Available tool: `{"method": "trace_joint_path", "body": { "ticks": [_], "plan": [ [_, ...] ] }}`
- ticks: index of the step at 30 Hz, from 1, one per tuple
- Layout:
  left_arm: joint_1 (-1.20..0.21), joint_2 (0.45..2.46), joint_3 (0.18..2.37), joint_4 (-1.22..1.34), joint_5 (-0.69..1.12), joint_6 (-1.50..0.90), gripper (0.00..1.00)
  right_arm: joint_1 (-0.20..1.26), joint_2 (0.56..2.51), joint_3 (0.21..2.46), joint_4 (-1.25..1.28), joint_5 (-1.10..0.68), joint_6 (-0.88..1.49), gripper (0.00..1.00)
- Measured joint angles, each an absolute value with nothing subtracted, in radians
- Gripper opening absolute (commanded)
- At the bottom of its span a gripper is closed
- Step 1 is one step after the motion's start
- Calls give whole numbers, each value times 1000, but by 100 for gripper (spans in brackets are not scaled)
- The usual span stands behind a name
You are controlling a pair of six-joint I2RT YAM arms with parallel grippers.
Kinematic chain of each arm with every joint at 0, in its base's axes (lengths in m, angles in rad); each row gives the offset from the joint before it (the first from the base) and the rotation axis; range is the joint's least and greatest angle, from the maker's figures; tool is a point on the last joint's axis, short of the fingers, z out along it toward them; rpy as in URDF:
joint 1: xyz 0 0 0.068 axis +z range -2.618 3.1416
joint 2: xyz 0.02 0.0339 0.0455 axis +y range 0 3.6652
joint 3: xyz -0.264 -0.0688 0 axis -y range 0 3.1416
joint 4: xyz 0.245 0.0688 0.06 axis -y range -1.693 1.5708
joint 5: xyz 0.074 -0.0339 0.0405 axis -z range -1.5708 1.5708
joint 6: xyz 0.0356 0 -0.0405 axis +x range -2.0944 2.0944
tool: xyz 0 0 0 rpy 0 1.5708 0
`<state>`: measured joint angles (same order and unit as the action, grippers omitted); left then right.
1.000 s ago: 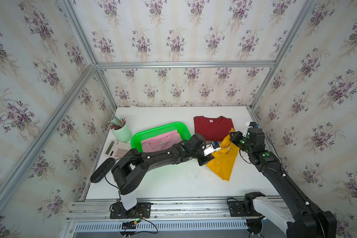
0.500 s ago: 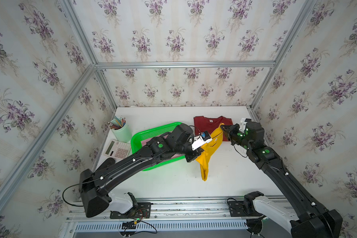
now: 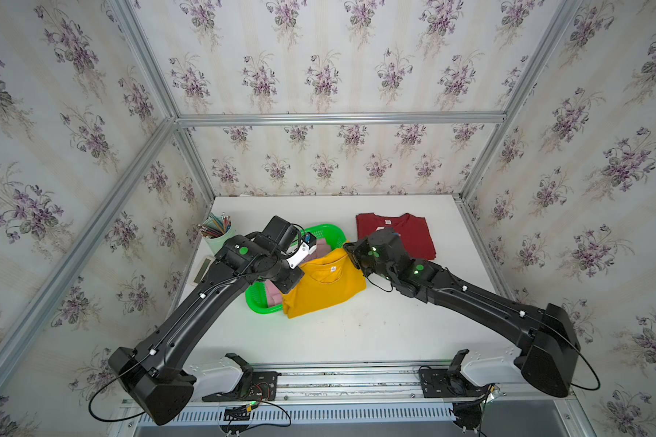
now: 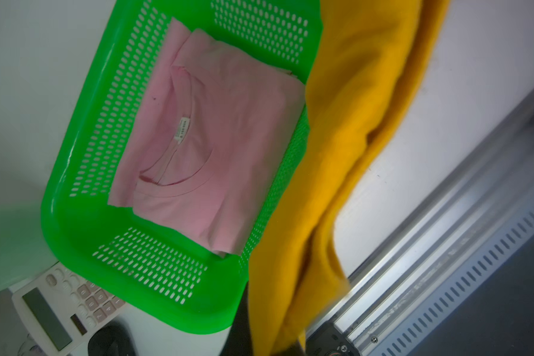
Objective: Put the folded t-shirts into the basket
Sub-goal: Place the T-shirt in the bin.
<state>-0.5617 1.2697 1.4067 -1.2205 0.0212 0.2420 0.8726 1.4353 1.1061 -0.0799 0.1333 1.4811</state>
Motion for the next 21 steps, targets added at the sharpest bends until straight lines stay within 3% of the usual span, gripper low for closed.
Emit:
{"method": "trace_joint_path", "body": {
  "ticks": [13,21],
  "plan": [
    [-390,1587,1439,-1140,-303,369,0,861,1805,1389,-86,145,1507,0],
    [-337,1614,1308,-961,-270,421,0,853,1922,1402,-88,141,1511,0]
  ]
}}
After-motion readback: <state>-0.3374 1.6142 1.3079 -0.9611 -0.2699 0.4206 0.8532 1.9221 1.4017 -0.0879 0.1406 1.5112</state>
